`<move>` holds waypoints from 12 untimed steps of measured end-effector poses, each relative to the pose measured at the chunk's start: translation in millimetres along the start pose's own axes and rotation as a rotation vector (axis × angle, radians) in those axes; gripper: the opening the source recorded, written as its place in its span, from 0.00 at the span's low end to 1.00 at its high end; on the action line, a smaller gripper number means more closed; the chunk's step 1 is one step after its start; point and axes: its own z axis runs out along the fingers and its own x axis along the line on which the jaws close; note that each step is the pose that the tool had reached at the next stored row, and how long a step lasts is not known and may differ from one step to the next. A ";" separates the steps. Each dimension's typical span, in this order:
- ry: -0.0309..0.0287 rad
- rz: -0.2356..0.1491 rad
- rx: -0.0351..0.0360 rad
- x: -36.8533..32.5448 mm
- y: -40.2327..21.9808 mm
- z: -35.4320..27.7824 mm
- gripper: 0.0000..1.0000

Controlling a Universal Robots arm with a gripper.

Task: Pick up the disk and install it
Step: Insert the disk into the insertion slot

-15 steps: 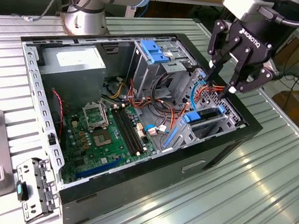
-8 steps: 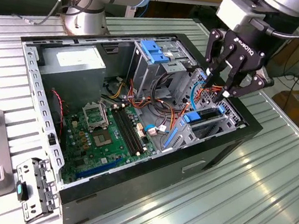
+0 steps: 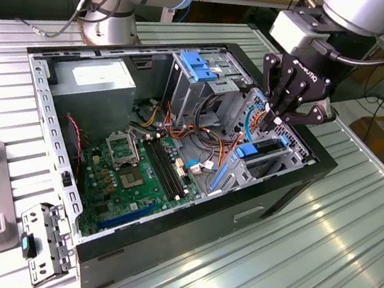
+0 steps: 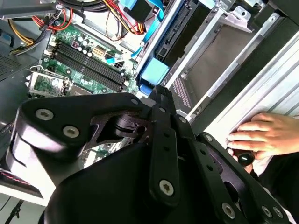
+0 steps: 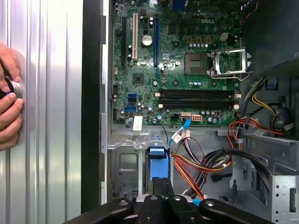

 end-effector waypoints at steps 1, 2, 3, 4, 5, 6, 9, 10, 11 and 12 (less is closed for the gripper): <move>0.0002 0.000 0.0000 0.0 0.0 1.7 0.11; 0.0002 0.000 0.0000 0.0 0.0 4.1 0.11; 0.0001 0.000 0.0000 0.0 -0.1 5.8 0.11; 0.0000 0.000 0.0000 0.0 -0.1 8.8 0.11; 0.0001 0.000 0.0000 0.0 -0.1 10.7 0.11; 0.0001 0.000 0.0000 0.0 -0.2 12.3 0.11; -0.0002 0.000 0.0001 0.0 -0.2 14.8 0.11; -0.0005 0.000 0.0002 0.0 -0.2 14.8 0.11; -0.0010 0.000 0.0001 0.0 -0.2 14.9 0.11; -0.0014 0.000 0.0002 0.0 -0.2 15.0 0.11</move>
